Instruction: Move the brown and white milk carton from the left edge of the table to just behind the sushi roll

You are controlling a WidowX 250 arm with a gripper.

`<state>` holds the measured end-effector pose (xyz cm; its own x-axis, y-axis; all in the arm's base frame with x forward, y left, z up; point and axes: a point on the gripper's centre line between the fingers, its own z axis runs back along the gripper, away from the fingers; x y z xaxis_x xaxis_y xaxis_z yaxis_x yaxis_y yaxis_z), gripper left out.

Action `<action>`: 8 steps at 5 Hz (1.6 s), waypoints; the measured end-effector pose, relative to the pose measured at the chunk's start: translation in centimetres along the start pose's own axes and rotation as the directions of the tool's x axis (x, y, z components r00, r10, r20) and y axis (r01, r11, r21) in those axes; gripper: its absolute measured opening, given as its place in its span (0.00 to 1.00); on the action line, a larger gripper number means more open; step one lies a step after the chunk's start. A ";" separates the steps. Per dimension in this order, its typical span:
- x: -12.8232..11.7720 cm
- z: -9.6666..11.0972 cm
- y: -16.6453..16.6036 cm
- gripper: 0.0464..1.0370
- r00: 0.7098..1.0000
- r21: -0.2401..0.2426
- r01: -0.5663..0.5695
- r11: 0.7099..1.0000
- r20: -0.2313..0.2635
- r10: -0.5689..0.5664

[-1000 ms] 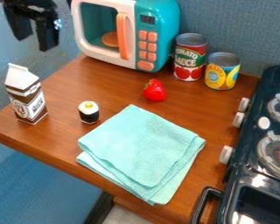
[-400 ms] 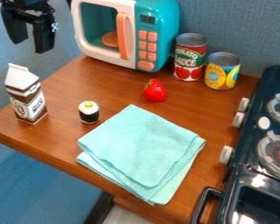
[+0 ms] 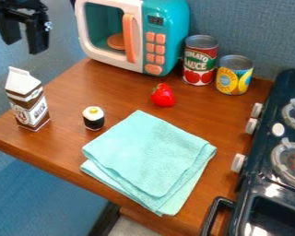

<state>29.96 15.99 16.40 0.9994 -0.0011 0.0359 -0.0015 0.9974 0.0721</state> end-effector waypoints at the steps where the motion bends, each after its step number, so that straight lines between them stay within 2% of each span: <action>1: -0.4 -0.4 1.0 0.96 1.000 -0.009 -0.006 1.000 0.016 0.006; 2: -0.7 -0.5 1.8 0.96 0.999 -0.019 -0.007 1.000 0.032 0.007; 4: -0.9 -3.4 2.0 0.96 0.999 -0.105 0.017 0.994 -0.037 -0.021; 5: -1.0 -4.3 2.1 0.96 0.998 -0.131 0.013 0.991 -0.056 -0.020; 8: -0.8 -5.3 2.3 0.96 0.997 -0.129 0.016 0.992 -0.074 -0.026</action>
<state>29.37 18.65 11.26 0.9990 -0.0214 -0.0397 0.0192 0.9982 -0.0560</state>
